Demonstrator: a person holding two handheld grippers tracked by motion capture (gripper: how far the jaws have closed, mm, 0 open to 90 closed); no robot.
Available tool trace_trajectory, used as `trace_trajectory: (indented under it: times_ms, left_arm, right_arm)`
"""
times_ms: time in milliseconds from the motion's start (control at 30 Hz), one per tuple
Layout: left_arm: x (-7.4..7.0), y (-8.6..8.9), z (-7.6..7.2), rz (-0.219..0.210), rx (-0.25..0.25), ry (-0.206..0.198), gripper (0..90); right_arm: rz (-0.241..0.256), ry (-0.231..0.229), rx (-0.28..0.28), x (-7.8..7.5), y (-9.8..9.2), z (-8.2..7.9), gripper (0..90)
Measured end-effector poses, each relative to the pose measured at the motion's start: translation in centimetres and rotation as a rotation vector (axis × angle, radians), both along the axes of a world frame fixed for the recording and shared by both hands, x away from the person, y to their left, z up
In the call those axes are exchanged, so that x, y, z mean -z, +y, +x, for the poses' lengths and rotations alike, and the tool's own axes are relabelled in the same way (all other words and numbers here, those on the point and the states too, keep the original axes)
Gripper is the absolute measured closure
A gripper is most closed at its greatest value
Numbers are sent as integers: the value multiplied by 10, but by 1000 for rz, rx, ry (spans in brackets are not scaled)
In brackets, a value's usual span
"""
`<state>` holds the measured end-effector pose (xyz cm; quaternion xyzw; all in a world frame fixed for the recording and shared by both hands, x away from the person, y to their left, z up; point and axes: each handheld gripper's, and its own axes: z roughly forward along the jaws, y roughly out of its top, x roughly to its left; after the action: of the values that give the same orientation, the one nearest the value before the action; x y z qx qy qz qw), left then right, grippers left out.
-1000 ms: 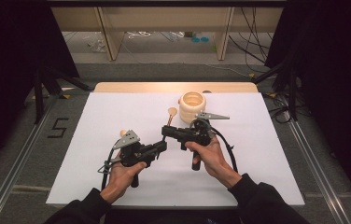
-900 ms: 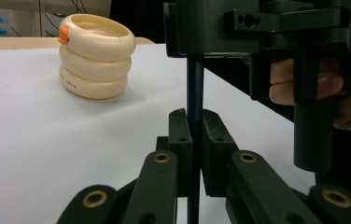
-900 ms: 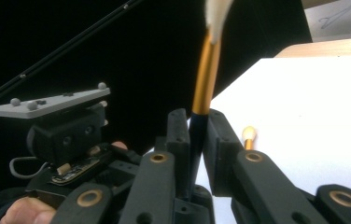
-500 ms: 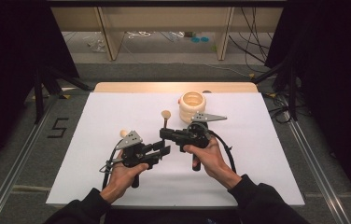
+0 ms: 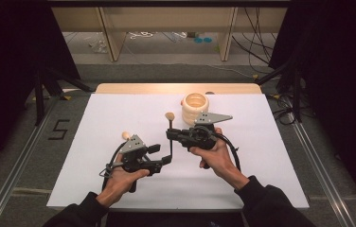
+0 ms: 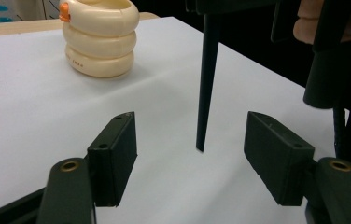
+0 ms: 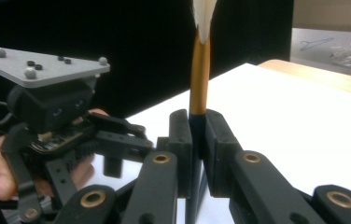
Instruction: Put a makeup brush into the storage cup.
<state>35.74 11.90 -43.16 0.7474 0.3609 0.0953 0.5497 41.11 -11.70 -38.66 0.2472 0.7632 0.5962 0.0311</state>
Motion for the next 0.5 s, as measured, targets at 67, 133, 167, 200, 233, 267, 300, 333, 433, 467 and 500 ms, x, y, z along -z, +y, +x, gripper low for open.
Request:
trace_trajectory:
  times_ms: [67,133,167,200,233,267,300,333,433,467,500]
  left_arm:
    - [1,1,-1,20,3,-4,325]
    - [2,2,-3,35,12,-3,317]
    - [2,3,-4,41,14,0,304]
    - [3,4,-4,46,15,1,296]
    - [3,5,-5,50,11,3,293]
    - [4,6,-5,54,11,0,289]
    - [4,8,-6,59,7,5,285]
    - [5,9,-6,60,6,4,280]
    - [6,12,-8,62,1,9,269]
    - [6,13,-9,69,0,8,267]
    - [7,14,-10,75,3,5,264]
  right_arm:
    - [0,-13,5,0,-2,1,832]
    - [-14,-20,10,-1,-4,2,832]
    - [-23,-34,15,-2,-5,2,832]
    - [-36,-38,13,-2,-6,3,832]
    - [-46,-42,12,-3,-7,3,832]
    - [-36,-49,17,-3,-8,4,831]
    - [-50,-49,18,-4,-9,4,832]
    - [-50,-55,28,-5,-10,5,832]
    - [-57,-65,30,-6,-13,7,832]
    - [-58,-66,34,-6,-14,8,832]
    - [-62,-71,39,-7,-14,8,832]
